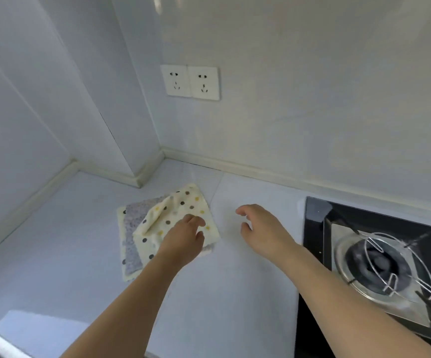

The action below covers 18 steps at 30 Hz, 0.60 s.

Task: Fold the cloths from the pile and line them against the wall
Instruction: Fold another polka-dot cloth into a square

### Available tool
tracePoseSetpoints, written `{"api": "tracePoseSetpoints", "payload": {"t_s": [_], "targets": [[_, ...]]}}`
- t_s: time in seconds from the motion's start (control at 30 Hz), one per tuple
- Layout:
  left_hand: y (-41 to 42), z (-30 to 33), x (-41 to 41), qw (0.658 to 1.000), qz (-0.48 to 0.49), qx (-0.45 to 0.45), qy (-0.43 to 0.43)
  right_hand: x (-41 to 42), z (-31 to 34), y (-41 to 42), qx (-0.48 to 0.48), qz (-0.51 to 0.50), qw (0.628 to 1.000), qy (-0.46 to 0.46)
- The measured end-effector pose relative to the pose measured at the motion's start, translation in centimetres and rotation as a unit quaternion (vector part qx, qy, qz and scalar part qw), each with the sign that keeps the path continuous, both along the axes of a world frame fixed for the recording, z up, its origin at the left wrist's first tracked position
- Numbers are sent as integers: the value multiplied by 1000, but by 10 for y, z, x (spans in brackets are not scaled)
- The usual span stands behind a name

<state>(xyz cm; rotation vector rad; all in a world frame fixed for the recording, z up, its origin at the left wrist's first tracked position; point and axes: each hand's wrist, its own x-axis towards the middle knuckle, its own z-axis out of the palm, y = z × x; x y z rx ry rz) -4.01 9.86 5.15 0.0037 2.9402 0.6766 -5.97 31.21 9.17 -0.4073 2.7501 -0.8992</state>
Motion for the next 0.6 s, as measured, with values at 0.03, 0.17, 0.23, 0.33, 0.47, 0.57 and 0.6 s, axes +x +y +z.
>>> {"api": "tracePoseSetpoints", "payload": {"t_s": [0.03, 0.17, 0.23, 0.33, 0.47, 0.57, 0.6], "targets": [[-15, -14, -1, 1000, 12, 11, 0, -6, -11, -15, 11, 18, 1000, 7], [-47, -65, -5, 998, 7, 59, -3, -27, -65, -55, 46, 69, 996, 32], [-50, -86, -9, 997, -18, 71, 7, -33, -97, -64, 44, 60, 996, 48], [-50, -114, -9, 994, -47, 44, 83, -35, -145, -68, 12, 10, 996, 88], [-48, -134, -3, 978, -58, 3, 202, -31, -180, -69, -10, -12, 979, 202], [-48, -138, -1, 966, -62, -18, 251, -28, -184, -68, 2, 1, 976, 218], [-48, -140, 0, 962, -65, -27, 264, -28, -185, -68, 9, 4, 975, 220]]}}
